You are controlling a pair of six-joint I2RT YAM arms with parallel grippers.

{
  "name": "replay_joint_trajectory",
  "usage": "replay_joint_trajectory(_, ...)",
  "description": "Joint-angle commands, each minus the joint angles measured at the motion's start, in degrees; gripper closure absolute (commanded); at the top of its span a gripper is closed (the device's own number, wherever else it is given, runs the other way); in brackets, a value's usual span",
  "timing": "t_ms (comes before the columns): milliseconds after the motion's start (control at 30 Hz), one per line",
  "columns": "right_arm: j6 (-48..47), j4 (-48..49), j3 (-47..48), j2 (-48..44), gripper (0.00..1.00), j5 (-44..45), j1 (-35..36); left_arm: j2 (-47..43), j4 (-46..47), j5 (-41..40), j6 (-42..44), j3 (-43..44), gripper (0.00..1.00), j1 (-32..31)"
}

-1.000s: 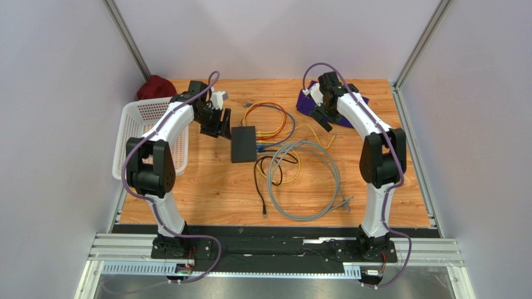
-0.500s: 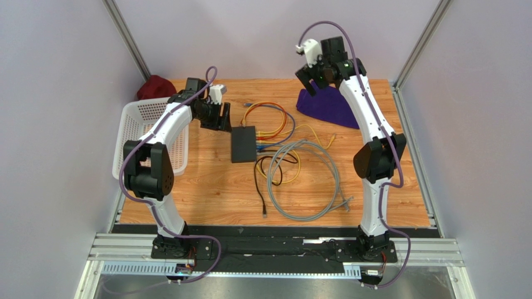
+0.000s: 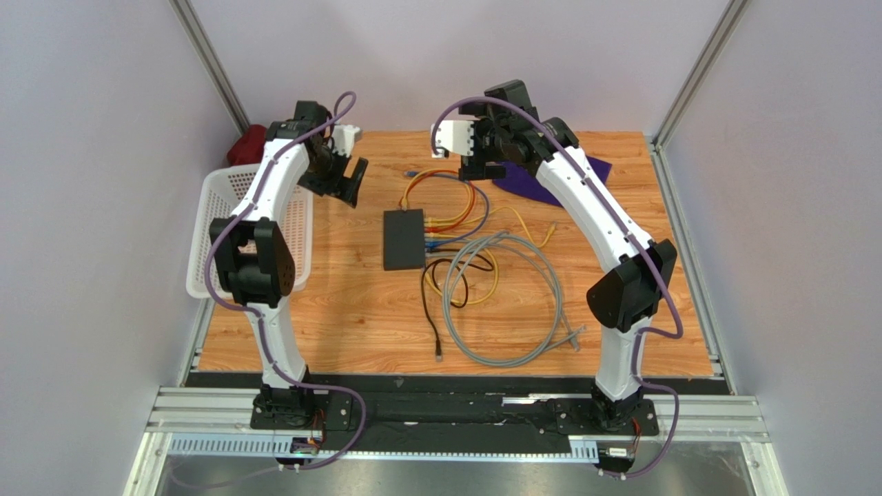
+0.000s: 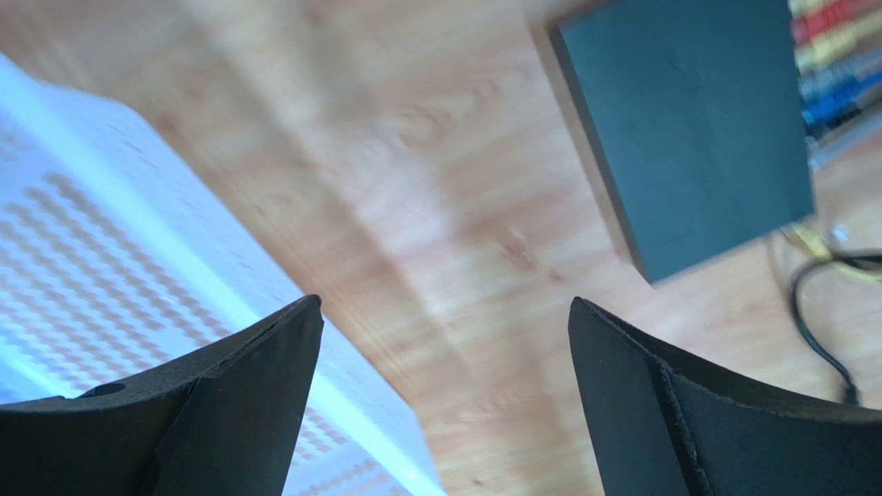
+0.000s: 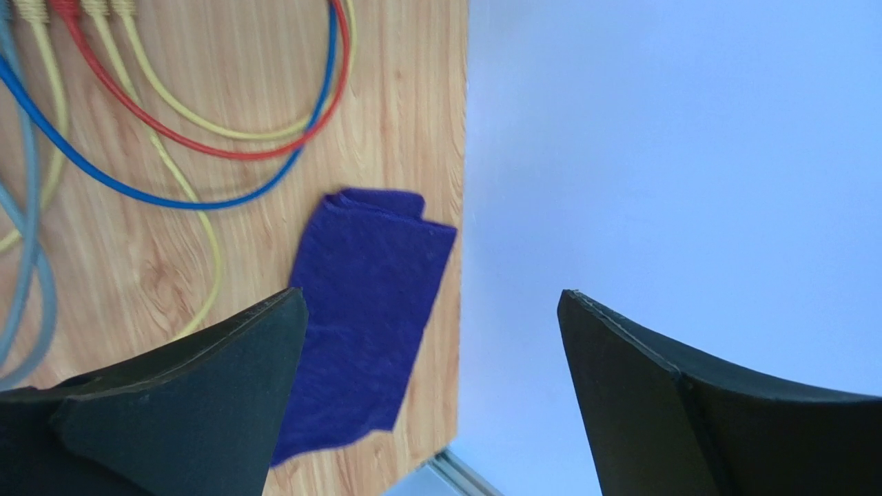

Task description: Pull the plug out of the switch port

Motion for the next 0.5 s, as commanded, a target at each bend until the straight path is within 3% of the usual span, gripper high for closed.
replay_joint_trajectory(0,-3.1,-1.35,2.58,-2.15,0.0,7.32,1.53,6.13,-2.05,-4.36,3.94,11.11,0.04,-1.37)
replay_joint_trajectory(67,0.84,-5.35,1.72,-2.58,0.02,9.51,1.27,6.67,1.44,-0.41,0.87,11.75,0.05,-1.81)
replay_joint_trajectory(133,4.8,-3.52,-5.03,-4.78,0.03,9.0,-0.48,5.01,4.79,4.76,-1.52,8.95,0.11,-2.6)
replay_joint_trajectory(200,15.07,0.24,-9.43,-6.01,0.04,6.46,-2.33,3.43,11.02,5.41,-3.53,3.96,0.13,-3.48)
replay_joint_trajectory(267,24.64,2.11,-9.02,-5.67,0.03,-0.03,-5.84,0.18,18.24,9.17,-4.68,-0.36,0.15,-4.27)
replay_joint_trajectory(300,35.91,3.68,-6.75,-5.31,0.03,-2.84,-7.51,-0.79,19.91,10.76,-5.03,-4.12,0.16,-4.54)
replay_joint_trajectory(367,45.91,5.09,-3.75,-2.95,0.03,-12.68,-12.52,-3.26,23.78,13.31,-5.82,-8.01,0.16,-4.89)
replay_joint_trajectory(400,55.53,9.02,-3.04,-1.98,0.04,-16.28,-14.01,-3.79,24.75,13.67,-7.66,-11.68,0.17,-4.98)
replay_joint_trajectory(467,60.53,12.29,0.38,1.69,0.07,-24.29,-16.04,-4.58,26.86,14.54,-9.69,-14.78,0.18,-4.98)
